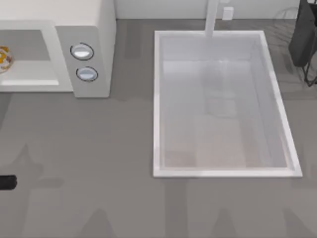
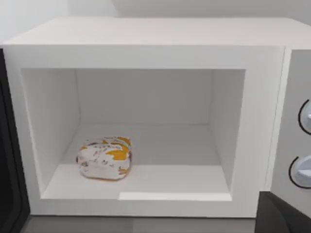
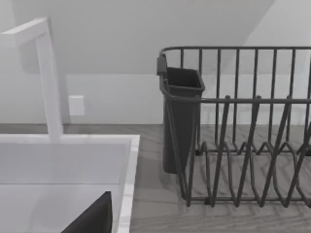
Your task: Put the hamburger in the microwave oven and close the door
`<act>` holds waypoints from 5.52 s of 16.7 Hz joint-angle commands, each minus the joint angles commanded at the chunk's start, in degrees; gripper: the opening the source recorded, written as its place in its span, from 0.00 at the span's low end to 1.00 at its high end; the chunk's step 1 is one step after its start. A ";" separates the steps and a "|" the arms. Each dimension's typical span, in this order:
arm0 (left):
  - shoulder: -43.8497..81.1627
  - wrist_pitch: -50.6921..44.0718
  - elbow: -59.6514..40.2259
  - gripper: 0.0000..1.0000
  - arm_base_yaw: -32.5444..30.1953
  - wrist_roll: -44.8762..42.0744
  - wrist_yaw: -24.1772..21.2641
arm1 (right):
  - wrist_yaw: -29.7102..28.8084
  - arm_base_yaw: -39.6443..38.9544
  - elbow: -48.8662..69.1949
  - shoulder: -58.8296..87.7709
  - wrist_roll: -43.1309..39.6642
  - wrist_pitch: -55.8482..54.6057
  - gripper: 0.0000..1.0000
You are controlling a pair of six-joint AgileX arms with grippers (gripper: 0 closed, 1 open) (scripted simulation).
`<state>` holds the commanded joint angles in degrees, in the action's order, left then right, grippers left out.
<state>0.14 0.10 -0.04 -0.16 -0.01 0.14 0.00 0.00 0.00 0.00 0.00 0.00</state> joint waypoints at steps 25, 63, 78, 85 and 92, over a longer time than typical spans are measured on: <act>10.66 5.84 -4.75 0.00 -24.34 -0.13 24.38 | 0.00 0.00 0.00 0.00 0.00 0.00 1.00; 79.34 -32.86 -61.28 0.00 43.52 -39.98 -26.47 | 0.00 0.00 0.00 0.00 0.00 0.00 1.00; 101.19 -42.94 -79.15 0.00 60.18 -53.14 -38.60 | 0.00 0.00 0.00 0.00 0.00 0.00 1.00; 106.03 -27.01 -68.82 0.00 60.54 -53.33 -38.71 | 0.00 0.00 0.00 0.00 0.00 0.00 1.00; 107.56 -22.34 -64.96 0.00 60.37 -53.34 -38.86 | 0.00 0.00 0.00 0.00 0.00 0.00 1.00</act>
<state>107.70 -22.24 -65.00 60.21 -53.35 -38.72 0.00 0.00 0.00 0.00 0.00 0.00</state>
